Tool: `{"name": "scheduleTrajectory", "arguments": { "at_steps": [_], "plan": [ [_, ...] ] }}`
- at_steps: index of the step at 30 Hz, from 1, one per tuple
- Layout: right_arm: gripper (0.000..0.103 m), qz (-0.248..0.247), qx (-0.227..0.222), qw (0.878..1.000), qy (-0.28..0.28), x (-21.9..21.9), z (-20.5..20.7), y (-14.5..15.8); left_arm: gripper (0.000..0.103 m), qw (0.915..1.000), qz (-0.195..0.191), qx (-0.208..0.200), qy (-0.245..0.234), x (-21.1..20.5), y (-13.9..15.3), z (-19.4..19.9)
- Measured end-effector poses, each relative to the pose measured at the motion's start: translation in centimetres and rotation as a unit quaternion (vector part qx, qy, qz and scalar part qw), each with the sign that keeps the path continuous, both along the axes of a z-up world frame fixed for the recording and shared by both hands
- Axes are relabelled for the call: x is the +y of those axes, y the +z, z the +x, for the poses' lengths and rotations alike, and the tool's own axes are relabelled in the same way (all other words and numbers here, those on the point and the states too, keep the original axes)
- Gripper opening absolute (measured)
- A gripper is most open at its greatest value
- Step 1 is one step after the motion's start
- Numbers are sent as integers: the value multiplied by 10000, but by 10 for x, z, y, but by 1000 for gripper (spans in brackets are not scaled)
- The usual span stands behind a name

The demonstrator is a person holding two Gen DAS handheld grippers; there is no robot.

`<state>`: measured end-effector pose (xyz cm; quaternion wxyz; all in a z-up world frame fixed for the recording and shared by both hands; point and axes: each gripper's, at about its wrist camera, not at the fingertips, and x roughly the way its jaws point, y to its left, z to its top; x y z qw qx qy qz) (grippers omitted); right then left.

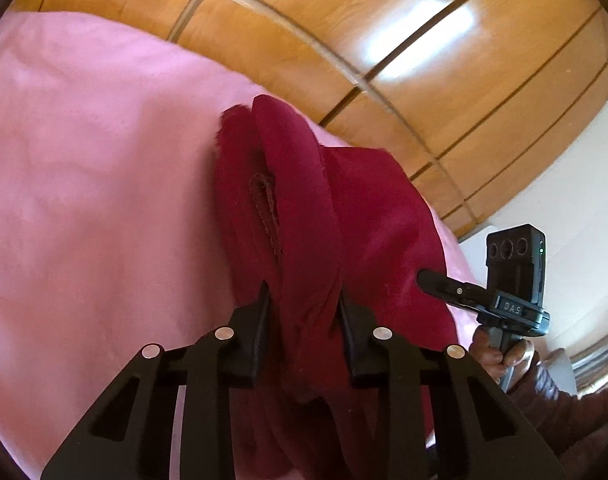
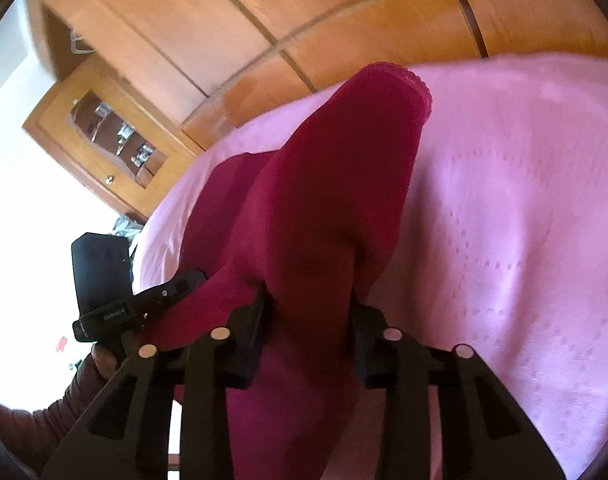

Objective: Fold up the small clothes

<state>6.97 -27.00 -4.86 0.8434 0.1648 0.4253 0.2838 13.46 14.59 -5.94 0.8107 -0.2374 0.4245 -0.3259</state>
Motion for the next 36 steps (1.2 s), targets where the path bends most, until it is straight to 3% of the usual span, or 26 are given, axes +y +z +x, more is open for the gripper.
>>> {"name": "scheduleTrajectory", "arguments": {
  "at_steps": [7, 13, 18, 19, 22, 25, 28, 29, 32, 36],
  "plan": [
    [24, -282, -725, 9962, -378, -44, -5, 49, 27, 9985, -272, -363, -321, -44, 34, 3],
    [23, -793, -1109, 9849, -1065, -116, 12, 73, 27, 9949, -300, -593, -756, -129, 58, 48],
    [23, -1176, -1036, 9715, -1776, -174, 46, 58, 27, 9931, -39, -656, -967, -209, 69, 97],
    [23, -1213, -946, 9705, -1855, -184, 53, 50, 27, 9923, 170, -729, -988, -228, 69, 107],
    [25, -1594, -318, 9616, -2211, -211, 73, 0, 27, 9900, 680, -591, -1088, -272, 51, 127],
    [34, -1484, -254, 9601, -2357, -222, 63, -30, 29, 9839, 1384, -205, -1114, -303, 11, 138],
    [42, -1216, -201, 9594, -2538, -234, 54, -34, 33, 9878, 1193, -195, -979, -297, 0, 136],
    [50, -1288, -181, 9573, -2583, -233, 53, -31, 33, 9893, 1113, -85, -935, -294, 0, 137],
    [62, -1676, -294, 9512, -2575, -228, 48, -18, 33, 9898, 1219, -77, -739, -291, 14, 123],
    [68, -2281, -667, 9339, -2672, -224, 29, 5, 34, 9915, 1222, -112, -433, -279, 25, 103]
  ]
}}
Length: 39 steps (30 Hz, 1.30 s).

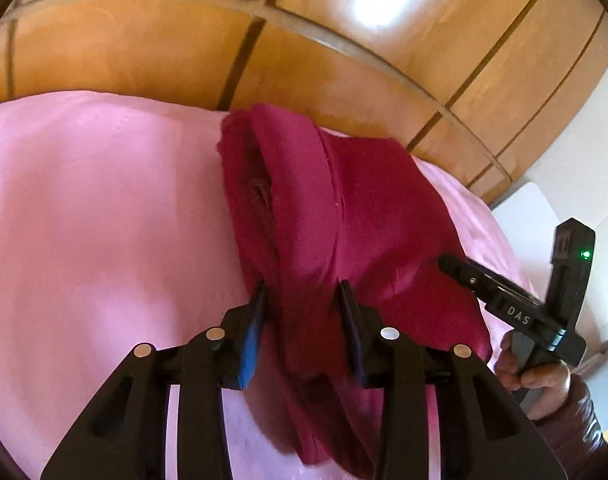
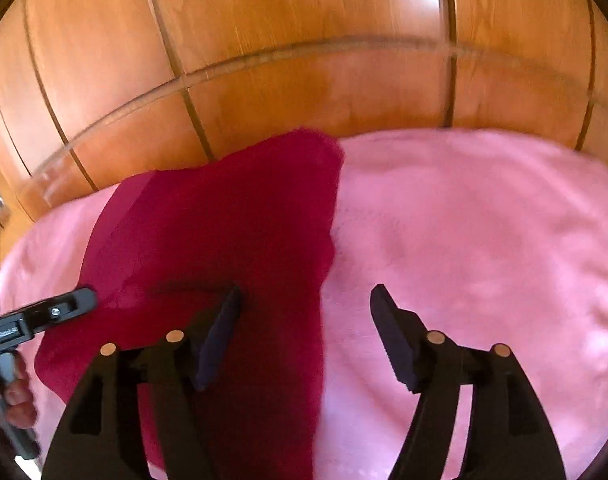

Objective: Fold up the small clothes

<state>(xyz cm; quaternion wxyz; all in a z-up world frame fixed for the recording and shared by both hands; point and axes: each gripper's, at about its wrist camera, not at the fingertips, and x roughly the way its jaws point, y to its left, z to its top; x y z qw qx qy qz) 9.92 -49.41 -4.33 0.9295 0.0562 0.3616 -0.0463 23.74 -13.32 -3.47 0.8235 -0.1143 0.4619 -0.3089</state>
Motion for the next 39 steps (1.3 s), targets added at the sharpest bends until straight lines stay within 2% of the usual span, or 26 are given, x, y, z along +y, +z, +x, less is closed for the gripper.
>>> {"name": "scheduleTrajectory", "arguments": {
  "at_steps": [3, 4, 6, 7, 8, 9, 10, 12, 13, 15, 16, 18, 21, 22, 24, 26, 30, 32, 35, 38, 39],
  "plan": [
    [62, -273, -340, 9988, 219, 16, -29, 17, 34, 9988, 413, -256, 103, 1, -1, -17],
    [54, -330, -342, 9983, 333, 22, -35, 17, 34, 9985, 464, -267, 130, -2, -2, -16],
    [46, -434, -102, 9975, 557, 31, -35, 6, 34, 9982, 518, -203, 203, -3, -8, -19],
    [42, -421, 168, 9974, 566, 33, -32, -7, 34, 9976, 612, -203, 271, -6, -13, -19],
    [43, -389, 434, 9968, 547, 32, -27, -20, 34, 9968, 691, -231, 315, -6, -16, -19],
    [43, -369, 506, 9970, 452, 28, -26, -30, 36, 9957, 803, -282, 355, -8, -18, -22],
    [48, -262, 467, 9978, 384, 25, -28, -31, 37, 9953, 847, -304, 369, -8, -19, -24],
    [60, 285, 509, 9982, 104, 9, -31, -32, 47, 9943, 892, -272, 510, -6, -17, -22],
    [62, 464, 503, 9977, -17, 3, -33, -31, 48, 9940, 889, -188, 613, -8, -16, -21],
    [69, 427, 384, 9981, -221, 0, -46, -25, 58, 9922, 939, -211, 790, -1, -10, -26],
    [70, 355, 320, 9985, -274, 2, -53, -21, 59, 9903, 1012, -295, 906, 2, -5, -33],
    [79, 192, 224, 9987, -416, 4, -64, -15, 60, 9880, 1085, -465, 992, 5, 3, -46],
    [86, 102, 24, 9986, -517, 12, -84, -3, 68, 9826, 1229, -754, 1170, 5, 15, -64],
    [87, 93, -39, 9985, -532, 14, -88, -1, 68, 9810, 1254, -842, 1218, 7, 19, -72],
    [91, 0, -140, 9984, -550, 24, -101, 5, 76, 9782, 1317, -953, 1291, 8, 23, -83],
    [94, -121, -198, 9980, -583, 33, -111, 9, 76, 9747, 1377, -1107, 1366, 7, 29, -95],
    [99, -277, -272, 9970, -668, 56, -118, 12, 85, 9690, 1476, -1362, 1438, 9, 37, -117],
    [100, -309, -280, 9968, -675, 66, -121, 13, 85, 9656, 1511, -1510, 1480, 11, 42, -130],
    [100, -413, -273, 9960, -741, 74, -133, 12, 93, 9641, 1567, -1562, 1470, 9, 43, -140],
    [100, -488, -259, 9952, -813, 80, -144, 10, 94, 9630, 1553, -1589, 1522, 10, 43, -151],
    [100, -501, -252, 9950, -830, 80, -145, 9, 98, 9635, 1539, -1569, 1532, 12, 43, -155]
  ]
}}
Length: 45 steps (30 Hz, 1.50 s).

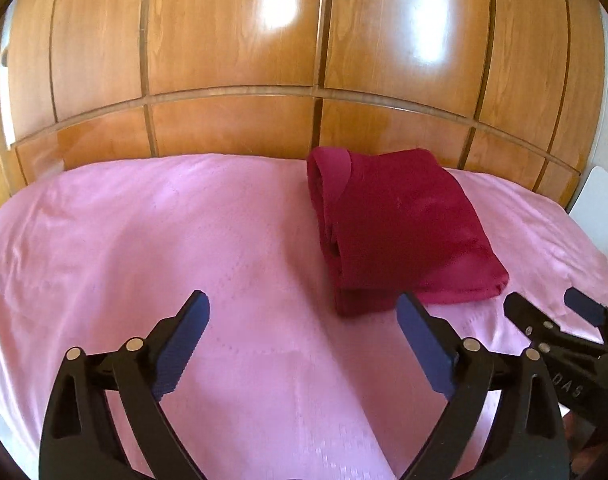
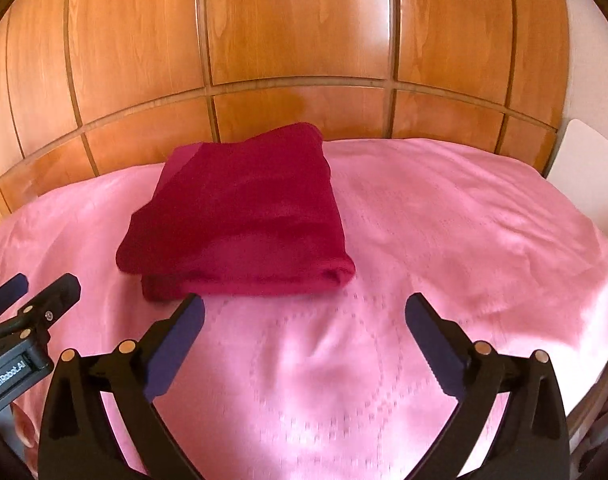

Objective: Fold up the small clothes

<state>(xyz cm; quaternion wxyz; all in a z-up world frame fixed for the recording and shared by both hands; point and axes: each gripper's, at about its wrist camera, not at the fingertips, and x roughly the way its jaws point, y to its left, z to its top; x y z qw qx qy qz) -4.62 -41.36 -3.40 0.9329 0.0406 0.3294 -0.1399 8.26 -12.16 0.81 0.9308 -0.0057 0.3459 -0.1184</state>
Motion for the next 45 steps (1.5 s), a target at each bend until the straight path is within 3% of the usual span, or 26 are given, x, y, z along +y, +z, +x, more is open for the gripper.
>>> {"name": "scheduleTrajectory", "arguments": {
  "at_steps": [11, 17, 45],
  "plan": [
    [100, -180, -181, 9996, -109, 12, -17, 11, 99, 9999, 14, 100, 101, 13, -6, -27],
    [100, -185, -145, 9997, -113, 17, -21, 8, 99, 9995, 58, 26, 324, 18, -4, -30],
    [100, -211, -217, 9995, -75, 24, -23, 7, 99, 9990, 105, -146, 408, 22, 3, -36]
  ]
}}
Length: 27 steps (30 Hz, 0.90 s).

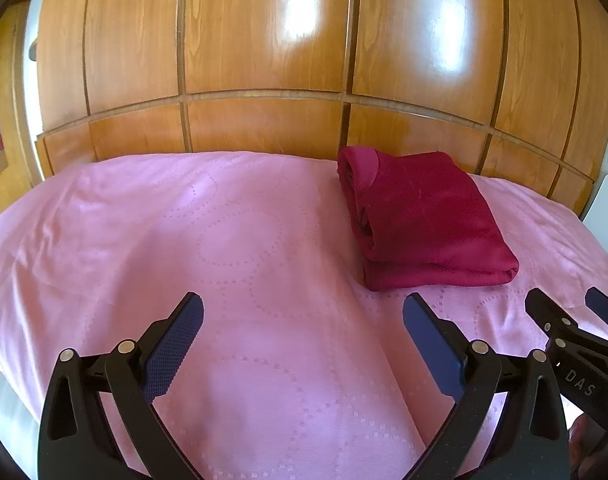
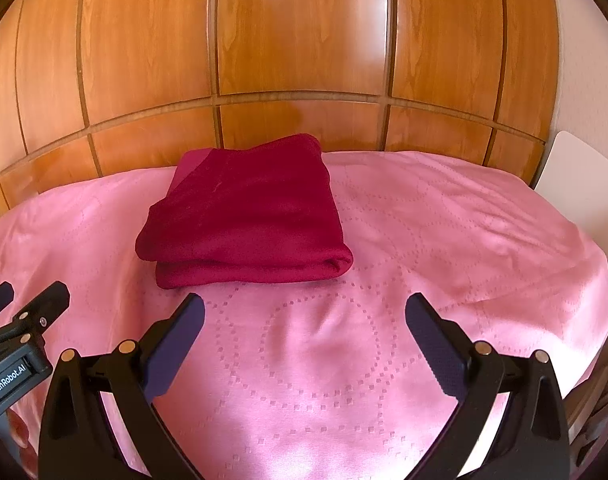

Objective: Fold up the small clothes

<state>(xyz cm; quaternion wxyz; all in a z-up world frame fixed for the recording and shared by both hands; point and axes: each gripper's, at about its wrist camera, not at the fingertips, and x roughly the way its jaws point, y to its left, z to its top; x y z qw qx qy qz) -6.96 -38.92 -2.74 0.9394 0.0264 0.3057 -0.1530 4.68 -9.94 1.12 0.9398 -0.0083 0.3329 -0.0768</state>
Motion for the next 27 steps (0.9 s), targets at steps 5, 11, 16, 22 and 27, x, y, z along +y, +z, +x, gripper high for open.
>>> {"name": "scheduleTrajectory", "arguments": {
  "at_steps": [5, 11, 16, 22, 27],
  "plan": [
    [100, 0, 16, 10000, 7, 1, 0, 0, 99, 10000, -1, -3, -7, 2, 0, 1],
    [100, -11, 3, 10000, 13, 0, 1, -1, 99, 10000, 31, -36, 2, 3, 2, 0],
    [100, -14, 4, 10000, 15, 1, 1, -1, 99, 10000, 34, -45, 6, 3, 2, 0],
    [100, -12, 2, 10000, 17, 1, 1, -1, 99, 9999, 27, -110, 25, 4, 6, -2],
    [100, -13, -3, 10000, 31, 1, 1, -3, 99, 9999, 16, -114, 33, 3, 7, -2]
  ]
}}
